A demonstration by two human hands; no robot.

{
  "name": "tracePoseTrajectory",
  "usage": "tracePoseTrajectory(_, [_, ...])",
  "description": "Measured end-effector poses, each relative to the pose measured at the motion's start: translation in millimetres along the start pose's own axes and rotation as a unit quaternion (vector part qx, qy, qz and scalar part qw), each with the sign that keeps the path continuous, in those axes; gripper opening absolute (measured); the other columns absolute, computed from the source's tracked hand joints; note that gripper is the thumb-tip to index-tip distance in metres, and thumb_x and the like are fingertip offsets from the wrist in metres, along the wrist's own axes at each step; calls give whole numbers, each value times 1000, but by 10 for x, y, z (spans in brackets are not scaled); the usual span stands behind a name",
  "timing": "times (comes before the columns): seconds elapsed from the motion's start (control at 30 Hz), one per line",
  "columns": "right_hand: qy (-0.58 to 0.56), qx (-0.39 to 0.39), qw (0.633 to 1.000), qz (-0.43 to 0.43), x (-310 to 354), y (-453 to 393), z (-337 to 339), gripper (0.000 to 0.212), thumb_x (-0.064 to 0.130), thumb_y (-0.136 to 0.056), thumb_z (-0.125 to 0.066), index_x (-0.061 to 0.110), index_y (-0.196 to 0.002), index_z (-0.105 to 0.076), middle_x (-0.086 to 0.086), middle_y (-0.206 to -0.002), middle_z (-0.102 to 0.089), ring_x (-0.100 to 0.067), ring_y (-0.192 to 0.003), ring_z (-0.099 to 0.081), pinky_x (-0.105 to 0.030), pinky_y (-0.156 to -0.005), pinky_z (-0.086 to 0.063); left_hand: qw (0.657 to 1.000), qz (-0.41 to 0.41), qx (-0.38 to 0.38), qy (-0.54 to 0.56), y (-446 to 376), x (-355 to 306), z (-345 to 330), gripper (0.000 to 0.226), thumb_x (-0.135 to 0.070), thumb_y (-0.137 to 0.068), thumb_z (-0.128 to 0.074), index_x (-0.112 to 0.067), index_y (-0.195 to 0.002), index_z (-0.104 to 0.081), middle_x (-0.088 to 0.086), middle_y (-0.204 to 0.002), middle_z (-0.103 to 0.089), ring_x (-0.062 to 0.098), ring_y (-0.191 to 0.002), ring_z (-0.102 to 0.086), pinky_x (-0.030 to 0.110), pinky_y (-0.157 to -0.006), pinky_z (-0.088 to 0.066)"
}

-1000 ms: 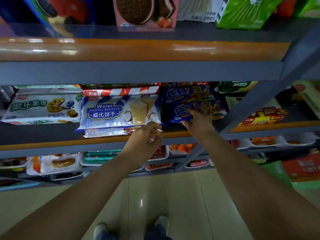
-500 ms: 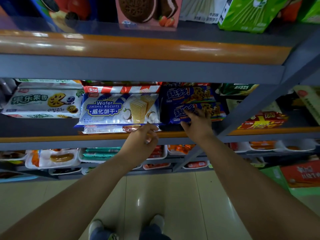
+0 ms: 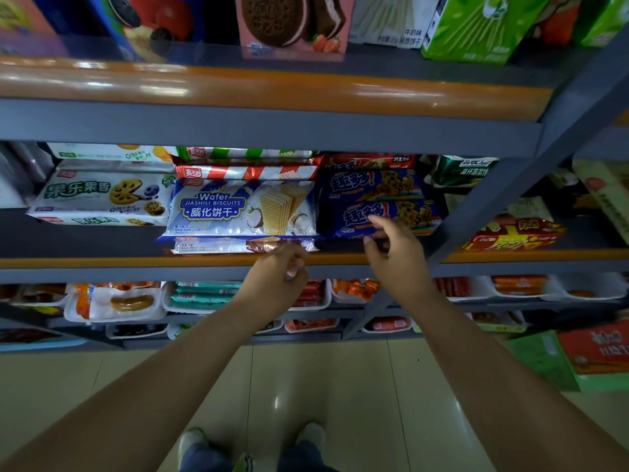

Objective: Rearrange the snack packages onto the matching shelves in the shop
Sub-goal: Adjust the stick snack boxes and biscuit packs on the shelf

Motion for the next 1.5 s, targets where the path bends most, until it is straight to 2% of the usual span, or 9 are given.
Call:
tracePoseTrajectory(0.27, [-109, -20, 989, -102, -282, 628, 372, 35, 24, -96, -52, 21, -131, -53, 9, -107, -57, -5, -95, -55, -7, -72, -43, 995, -71, 69, -6, 70, -540, -488, 21, -15, -91, -53, -16, -111, -58, -1, -100, -63, 15, -90, -60, 31, -79, -51])
tracePoseTrajectory(0.37, [-230, -79, 954, -177, -559, 919, 658, 31, 25, -87, -65, 16, -117, -60, 8, -86, -58, -2, -78, -57, -9, -68, -46, 985, -113, 128, -25, 120, -859, -858, 22, -18, -94, -50, -15, -115, -57, 1, -104, -60, 19, -91, -59, 30, -73, -48])
tracePoseTrajectory(0.47, [-202, -153, 943, -217, -868, 1253, 947, 22, 13, -94, -57, 15, -116, -56, 9, -79, -57, 2, -64, -54, -21, -70, -45, 973, -153, 167, -37, 179, -1128, -1209, 24, -19, -95, -49, -12, -117, -57, 4, -109, -61, 17, -89, -56, 26, -73, -43])
tracePoseTrajectory(0.6, [-176, -240, 925, -237, -1106, 1636, 1350, 25, 6, -92, -56, 7, -117, -59, 0, -80, -60, 8, -64, -55, -5, -63, -40, 962, -157, 224, 0, 273, -1449, -1584, 29, -20, -95, -50, -15, -124, -52, -3, -109, -56, 15, -97, -57, 31, -85, -47])
tracePoseTrajectory(0.73, [-147, -276, 919, -238, -1327, 1873, 1606, 25, 0, -89, -58, 10, -112, -59, 19, -77, -64, 11, -69, -57, -3, -64, -41, 955, -175, 238, 10, 327, -1706, -1847, 29, -19, -94, -52, -15, -122, -52, -1, -114, -58, 16, -98, -58, 37, -89, -48])
tracePoseTrajectory(0.87, [-157, -252, 918, -264, -1557, 1964, 1709, 25, 9, -91, -59, 24, -110, -55, 13, -83, -64, 7, -74, -58, -6, -60, -42, 954, -186, 233, 22, 282, -1866, -2041, 26, -17, -94, -51, -15, -119, -53, -3, -109, -55, 4, -89, -54, 31, -84, -47])
tracePoseTrajectory(1.03, [-163, -226, 919, -280, -1739, 1878, 1848, 22, 14, -93, -58, 24, -112, -55, 5, -85, -62, -3, -76, -58, -9, -59, -43, 962, -180, 204, 11, 135, -2001, -2131, 29, -18, -95, -51, -15, -123, -50, -5, -111, -53, 4, -86, -51, 6, -67, -37])
tracePoseTrajectory(1.27, [-167, -173, 924, -296, -2047, 1478, 1902, 32, 25, -93, -58, 16, -124, -56, -1, -99, -65, -15, -92, -61, -18, -71, -45, 981, -137, 136, 34, -129, -1988, -2075, 26, -15, -91, -56, -16, -117, -54, -2, -107, -57, 8, -85, -53, 33, -83, -48])
tracePoseTrajectory(1.5, [-167, -139, 921, -324, -2212, 1276, 2008, 31, 30, -93, -57, 20, -122, -58, 6, -95, -61, -19, -97, -62, -30, -80, -47, 978, -168, 123, 27, -366, -2230, -2152, 23, -13, -91, -56, -14, -114, -57, -1, -105, -59, 15, -95, -56, 26, -81, -45])
Point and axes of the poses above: each hand's wrist, its own y-axis away from the middle knuckle, its own z-axis out of the back of the hand, x = y × z, the point moved 5 cm from there along -y, towards the middle knuckle
